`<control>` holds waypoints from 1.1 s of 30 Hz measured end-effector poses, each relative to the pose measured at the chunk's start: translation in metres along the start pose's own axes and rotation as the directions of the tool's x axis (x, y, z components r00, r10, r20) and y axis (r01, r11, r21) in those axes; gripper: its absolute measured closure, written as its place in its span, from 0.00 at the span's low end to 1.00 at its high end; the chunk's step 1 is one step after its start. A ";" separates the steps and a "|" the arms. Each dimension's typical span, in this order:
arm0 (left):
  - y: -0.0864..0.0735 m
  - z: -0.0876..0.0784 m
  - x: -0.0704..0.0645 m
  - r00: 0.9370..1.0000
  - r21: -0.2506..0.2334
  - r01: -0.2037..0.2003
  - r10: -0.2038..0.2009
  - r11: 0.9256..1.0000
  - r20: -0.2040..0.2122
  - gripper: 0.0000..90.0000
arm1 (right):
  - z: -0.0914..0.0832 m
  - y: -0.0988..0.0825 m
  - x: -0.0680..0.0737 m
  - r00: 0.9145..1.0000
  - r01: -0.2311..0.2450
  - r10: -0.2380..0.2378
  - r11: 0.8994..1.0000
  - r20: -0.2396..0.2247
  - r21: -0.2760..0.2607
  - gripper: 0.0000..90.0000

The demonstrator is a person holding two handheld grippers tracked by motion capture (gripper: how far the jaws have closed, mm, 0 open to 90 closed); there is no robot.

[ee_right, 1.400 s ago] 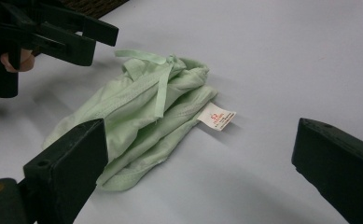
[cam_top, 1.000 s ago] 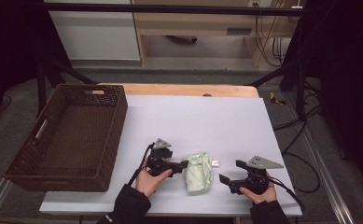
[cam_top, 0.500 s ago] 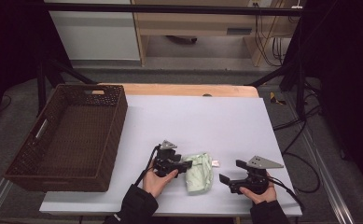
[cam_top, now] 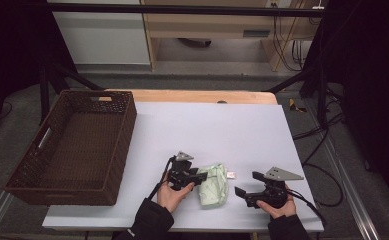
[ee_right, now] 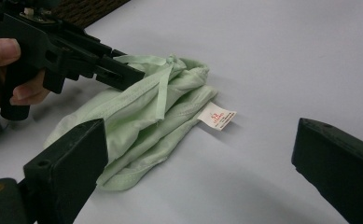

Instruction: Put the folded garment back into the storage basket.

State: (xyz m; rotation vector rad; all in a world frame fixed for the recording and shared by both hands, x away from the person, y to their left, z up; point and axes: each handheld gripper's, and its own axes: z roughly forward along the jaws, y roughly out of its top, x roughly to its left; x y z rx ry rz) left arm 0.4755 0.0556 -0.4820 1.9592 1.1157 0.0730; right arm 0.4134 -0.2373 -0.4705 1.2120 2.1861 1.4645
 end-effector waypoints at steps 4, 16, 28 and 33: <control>0.000 0.001 -0.002 1.000 -0.006 0.012 -0.012 1.000 -0.011 0.64 | 0.000 0.000 0.000 1.000 -0.002 0.002 1.000 0.001 0.000 0.05; -0.004 0.003 -0.007 0.998 -0.025 0.044 -0.045 0.999 -0.039 0.81 | 0.000 0.000 0.000 1.000 -0.003 0.003 1.000 0.005 0.000 0.05; -0.004 -0.002 -0.012 0.999 -0.070 0.034 -0.036 0.997 -0.028 0.88 | -0.001 0.001 0.000 1.000 -0.008 0.008 1.000 0.009 0.002 0.05; 0.000 -0.007 -0.018 1.000 -0.091 0.012 -0.014 0.996 -0.024 0.89 | -0.001 0.001 0.000 1.000 -0.010 0.010 1.000 0.008 -0.002 0.05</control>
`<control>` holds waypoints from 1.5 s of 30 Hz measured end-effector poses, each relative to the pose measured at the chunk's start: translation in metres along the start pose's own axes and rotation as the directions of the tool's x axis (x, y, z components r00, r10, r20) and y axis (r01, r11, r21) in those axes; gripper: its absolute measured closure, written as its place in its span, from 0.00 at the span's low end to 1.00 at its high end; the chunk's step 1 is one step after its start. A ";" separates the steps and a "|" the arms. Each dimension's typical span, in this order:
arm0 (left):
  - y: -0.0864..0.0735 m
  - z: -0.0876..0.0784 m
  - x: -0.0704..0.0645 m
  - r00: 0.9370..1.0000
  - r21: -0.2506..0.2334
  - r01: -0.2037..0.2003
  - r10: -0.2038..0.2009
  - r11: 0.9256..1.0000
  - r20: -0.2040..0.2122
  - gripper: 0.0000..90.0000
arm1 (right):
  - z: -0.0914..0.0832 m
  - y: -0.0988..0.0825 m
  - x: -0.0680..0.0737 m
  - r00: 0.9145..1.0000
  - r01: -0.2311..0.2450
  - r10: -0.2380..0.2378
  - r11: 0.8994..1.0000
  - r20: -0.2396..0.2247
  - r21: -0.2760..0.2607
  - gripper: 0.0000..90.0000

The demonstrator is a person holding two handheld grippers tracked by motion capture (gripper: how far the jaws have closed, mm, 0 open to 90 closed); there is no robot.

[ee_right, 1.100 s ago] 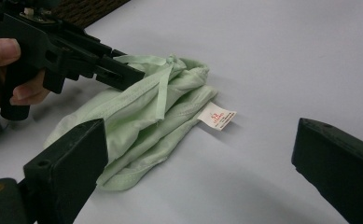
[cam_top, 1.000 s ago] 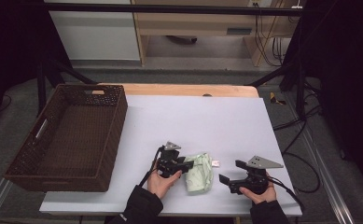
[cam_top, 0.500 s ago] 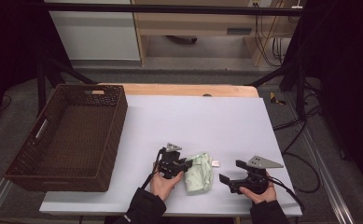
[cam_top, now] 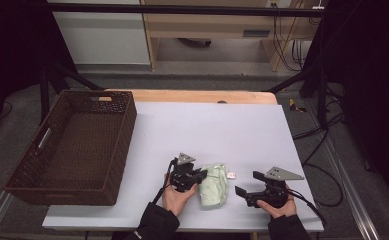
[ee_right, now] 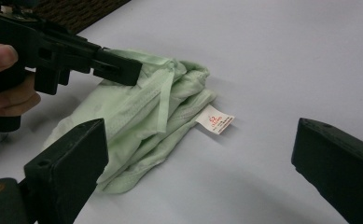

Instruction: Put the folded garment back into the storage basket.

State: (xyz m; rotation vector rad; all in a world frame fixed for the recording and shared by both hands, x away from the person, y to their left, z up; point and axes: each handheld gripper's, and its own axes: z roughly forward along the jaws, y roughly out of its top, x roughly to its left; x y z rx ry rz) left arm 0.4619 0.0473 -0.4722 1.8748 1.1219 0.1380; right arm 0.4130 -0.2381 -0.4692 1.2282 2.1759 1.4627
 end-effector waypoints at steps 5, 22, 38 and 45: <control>0.006 -0.006 -0.006 1.000 -0.022 -0.017 0.017 1.000 0.019 0.89 | 0.000 0.000 0.000 1.000 0.002 -0.002 1.000 0.002 -0.006 0.05; 0.026 -0.028 -0.028 0.992 -0.084 -0.079 0.086 0.993 0.089 0.90 | -0.003 0.001 -0.001 1.000 -0.001 0.001 1.000 0.008 -0.028 0.05; 0.046 -0.053 -0.031 0.985 -0.100 -0.144 0.152 0.985 0.083 0.90 | -0.004 0.002 -0.002 1.000 0.005 -0.004 0.999 0.013 -0.037 0.04; 0.053 -0.063 -0.027 0.982 -0.094 -0.174 0.180 0.980 0.063 0.90 | -0.004 0.002 -0.002 1.000 0.004 -0.003 0.999 0.015 -0.036 0.04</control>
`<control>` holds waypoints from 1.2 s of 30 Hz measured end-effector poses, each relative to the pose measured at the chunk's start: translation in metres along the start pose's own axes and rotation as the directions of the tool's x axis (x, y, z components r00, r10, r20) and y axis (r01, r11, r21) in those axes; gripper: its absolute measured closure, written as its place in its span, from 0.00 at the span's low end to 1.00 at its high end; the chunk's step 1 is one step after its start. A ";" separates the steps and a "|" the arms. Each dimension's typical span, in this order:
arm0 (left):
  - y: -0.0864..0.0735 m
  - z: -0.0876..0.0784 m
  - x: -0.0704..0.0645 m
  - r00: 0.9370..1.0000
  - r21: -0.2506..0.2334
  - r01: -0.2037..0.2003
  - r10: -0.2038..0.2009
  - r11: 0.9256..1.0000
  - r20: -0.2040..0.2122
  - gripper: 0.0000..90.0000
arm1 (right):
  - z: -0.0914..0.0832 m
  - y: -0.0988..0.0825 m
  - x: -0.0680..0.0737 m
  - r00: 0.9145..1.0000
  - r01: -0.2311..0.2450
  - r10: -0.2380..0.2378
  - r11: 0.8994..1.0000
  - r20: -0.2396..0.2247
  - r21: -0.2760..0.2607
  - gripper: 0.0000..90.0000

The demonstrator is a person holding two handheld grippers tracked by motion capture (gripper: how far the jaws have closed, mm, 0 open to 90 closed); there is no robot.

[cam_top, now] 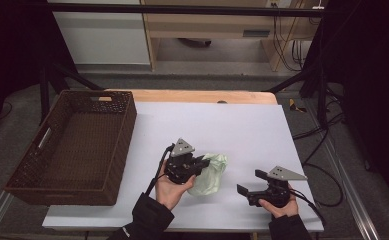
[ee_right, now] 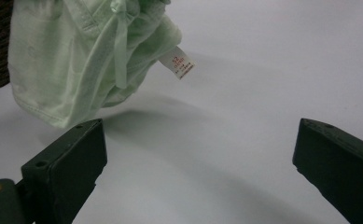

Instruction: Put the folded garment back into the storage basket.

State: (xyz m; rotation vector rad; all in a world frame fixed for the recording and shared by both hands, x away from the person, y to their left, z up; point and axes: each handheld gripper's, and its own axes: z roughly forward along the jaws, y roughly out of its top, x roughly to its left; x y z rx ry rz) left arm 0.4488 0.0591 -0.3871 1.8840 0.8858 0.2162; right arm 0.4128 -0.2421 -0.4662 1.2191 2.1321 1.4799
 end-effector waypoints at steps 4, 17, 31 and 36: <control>0.004 -0.006 0.003 1.000 0.004 -0.005 0.005 1.000 -0.003 0.90 | 0.000 0.000 0.000 1.000 0.001 -0.001 1.000 0.000 -0.001 0.04; 0.016 -0.022 0.013 0.999 0.033 -0.040 0.041 0.999 -0.027 0.90 | 0.000 0.000 -0.001 1.000 0.001 -0.001 1.000 0.004 0.000 0.04; 0.025 -0.040 0.026 0.997 0.055 -0.054 0.057 0.997 -0.043 0.90 | 0.000 0.000 -0.001 1.000 0.002 -0.002 1.000 0.005 0.002 0.04; 0.028 -0.047 0.031 0.997 0.062 -0.057 0.059 0.996 -0.043 0.90 | 0.000 0.000 -0.001 1.000 0.003 -0.003 1.000 0.005 0.003 0.04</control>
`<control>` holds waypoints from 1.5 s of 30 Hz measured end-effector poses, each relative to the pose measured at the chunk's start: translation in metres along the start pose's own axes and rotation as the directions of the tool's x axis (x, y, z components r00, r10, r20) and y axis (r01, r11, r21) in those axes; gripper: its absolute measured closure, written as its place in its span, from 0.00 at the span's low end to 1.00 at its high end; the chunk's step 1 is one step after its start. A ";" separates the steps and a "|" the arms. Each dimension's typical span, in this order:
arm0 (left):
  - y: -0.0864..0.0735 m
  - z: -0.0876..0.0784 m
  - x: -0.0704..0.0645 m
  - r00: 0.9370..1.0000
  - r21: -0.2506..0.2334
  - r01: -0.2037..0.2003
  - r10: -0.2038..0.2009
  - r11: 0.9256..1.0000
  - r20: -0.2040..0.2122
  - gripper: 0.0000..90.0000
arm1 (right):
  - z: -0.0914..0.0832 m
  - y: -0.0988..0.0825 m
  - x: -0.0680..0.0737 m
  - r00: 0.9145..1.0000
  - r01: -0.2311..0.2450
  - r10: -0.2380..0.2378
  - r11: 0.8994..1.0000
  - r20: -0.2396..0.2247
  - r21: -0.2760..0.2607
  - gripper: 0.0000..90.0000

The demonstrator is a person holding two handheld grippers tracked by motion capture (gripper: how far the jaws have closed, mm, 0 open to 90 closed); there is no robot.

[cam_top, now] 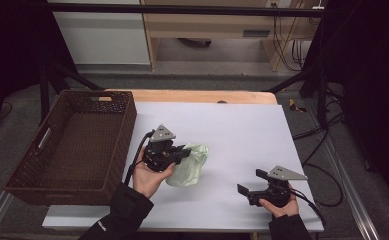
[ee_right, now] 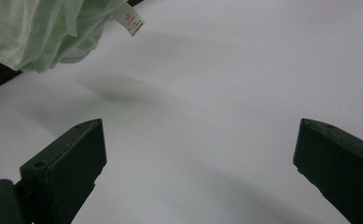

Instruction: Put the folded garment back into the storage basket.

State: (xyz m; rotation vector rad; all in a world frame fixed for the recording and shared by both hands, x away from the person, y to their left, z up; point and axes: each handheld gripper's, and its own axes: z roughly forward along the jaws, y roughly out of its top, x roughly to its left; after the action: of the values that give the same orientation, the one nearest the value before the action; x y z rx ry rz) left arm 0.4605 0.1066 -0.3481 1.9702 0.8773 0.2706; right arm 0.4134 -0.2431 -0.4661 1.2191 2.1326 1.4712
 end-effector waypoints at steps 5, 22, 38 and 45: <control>0.002 -0.007 0.004 1.000 0.004 -0.001 0.001 1.000 -0.006 0.90 | 0.000 0.000 0.000 1.000 0.002 -0.002 1.000 0.001 -0.001 0.04; 0.011 -0.036 0.022 0.999 0.009 -0.006 0.007 1.000 -0.034 0.90 | 0.000 0.000 0.000 1.000 0.002 -0.002 1.000 0.001 0.000 0.04; 0.022 -0.070 0.039 0.998 0.012 -0.014 0.015 1.000 -0.064 0.90 | 0.000 0.000 0.000 1.000 0.002 -0.002 1.000 0.000 -0.003 0.04; 0.025 -0.085 0.050 0.997 0.013 -0.001 0.002 1.000 -0.074 0.90 | 0.000 0.000 0.000 1.000 0.001 -0.001 1.000 0.002 -0.002 0.03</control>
State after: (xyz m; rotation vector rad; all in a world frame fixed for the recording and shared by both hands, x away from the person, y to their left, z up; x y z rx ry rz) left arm 0.4650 0.1887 -0.2890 1.9837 0.9269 0.3415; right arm 0.4131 -0.2430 -0.4660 1.2178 2.1298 1.4711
